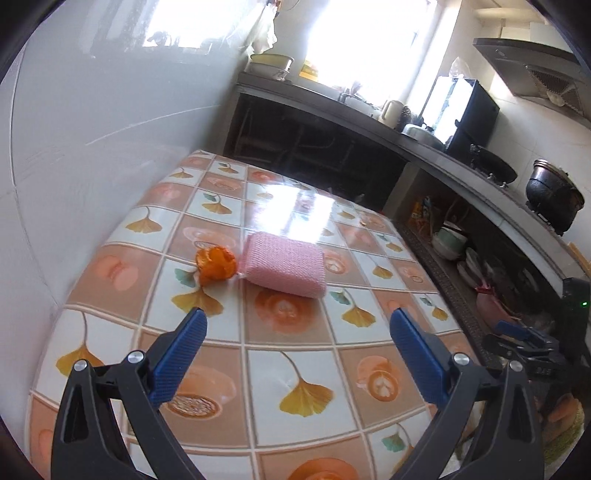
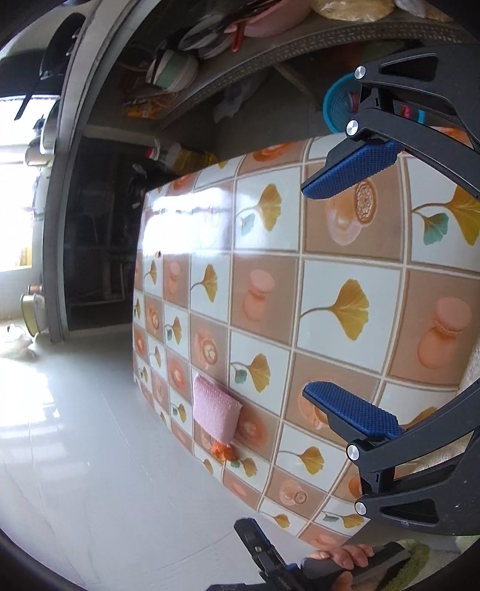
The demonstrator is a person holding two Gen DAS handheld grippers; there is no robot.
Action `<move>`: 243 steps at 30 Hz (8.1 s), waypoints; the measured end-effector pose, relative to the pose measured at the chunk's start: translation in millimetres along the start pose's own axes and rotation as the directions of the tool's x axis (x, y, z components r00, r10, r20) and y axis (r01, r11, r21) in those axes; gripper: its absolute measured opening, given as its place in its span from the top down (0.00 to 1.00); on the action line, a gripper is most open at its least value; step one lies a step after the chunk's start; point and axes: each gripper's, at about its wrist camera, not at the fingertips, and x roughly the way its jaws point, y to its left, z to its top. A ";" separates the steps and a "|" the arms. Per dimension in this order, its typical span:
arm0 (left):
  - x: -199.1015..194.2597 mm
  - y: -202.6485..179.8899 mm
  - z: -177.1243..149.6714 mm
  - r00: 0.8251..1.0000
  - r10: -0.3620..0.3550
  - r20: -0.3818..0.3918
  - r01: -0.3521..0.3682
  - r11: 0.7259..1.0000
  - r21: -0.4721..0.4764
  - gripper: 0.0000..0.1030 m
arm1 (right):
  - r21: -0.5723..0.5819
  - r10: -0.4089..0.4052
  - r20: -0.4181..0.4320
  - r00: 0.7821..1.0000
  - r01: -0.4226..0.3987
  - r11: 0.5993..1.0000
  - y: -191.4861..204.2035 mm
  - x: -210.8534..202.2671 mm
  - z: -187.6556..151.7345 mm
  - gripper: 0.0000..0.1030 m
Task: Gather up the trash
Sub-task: 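Reach the right tool to the pink sponge while the left tool approaches the orange peel, then grasp the pink sponge with the right tool while the left tool grasps the orange peel, then lift the sponge and orange peel off the table with both tools, then carry both items over the blue wastebasket and open both tools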
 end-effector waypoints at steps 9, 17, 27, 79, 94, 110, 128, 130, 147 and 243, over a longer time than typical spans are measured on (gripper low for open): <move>53.5 32.7 28.0 0.984 0.148 -0.103 -0.138 0.986 0.095 0.26 | -0.182 0.211 0.012 0.977 -0.206 0.962 29.5 23.1 52.5 0.08; 88.9 58.4 47.4 0.974 0.081 -0.210 -0.091 0.995 -0.038 0.33 | -0.468 0.352 -0.118 0.928 -0.365 0.805 92.8 94.6 96.2 0.08; 84.4 75.7 44.9 0.974 0.036 -0.224 -0.067 0.989 -0.133 0.36 | -0.598 0.366 -0.350 0.862 -0.506 0.621 167.0 190.3 131.9 0.08; 119.5 36.9 24.7 0.947 0.231 -0.223 -0.219 0.972 0.080 0.79 | -0.151 0.227 -0.234 0.945 -0.266 0.952 34.0 75.7 36.6 0.25; 83.6 -20.7 4.9 0.958 0.186 -0.219 -0.158 0.978 0.139 0.82 | -0.030 0.202 -0.228 0.952 -0.214 0.976 18.4 61.4 15.6 0.25; 50.8 -75.9 -0.7 0.971 0.169 -0.171 -0.122 0.958 0.258 0.83 | 0.038 0.196 -0.199 0.960 -0.193 0.981 7.3 39.1 6.4 0.25; 34.6 -92.0 -3.0 0.983 0.107 -0.146 -0.064 0.960 0.273 0.83 | 0.128 0.179 -0.140 0.974 -0.162 0.979 -4.7 12.7 0.2 0.25; 34.4 -93.9 -1.6 0.985 0.098 -0.144 -0.056 0.960 0.276 0.83 | 0.145 0.175 -0.136 0.975 -0.155 0.977 -6.6 10.3 -1.9 0.25; 25.3 -115.9 -1.6 0.988 0.080 -0.133 -0.036 0.951 0.307 0.83 | 0.222 0.197 -0.092 0.976 -0.173 0.960 -27.7 -9.8 -9.7 0.25; 346.9 -547.5 -140.7 0.440 -0.158 -0.884 0.627 0.759 0.176 0.44 | 0.800 -0.150 -0.325 0.934 0.356 0.483 -386.1 70.6 -250.4 0.15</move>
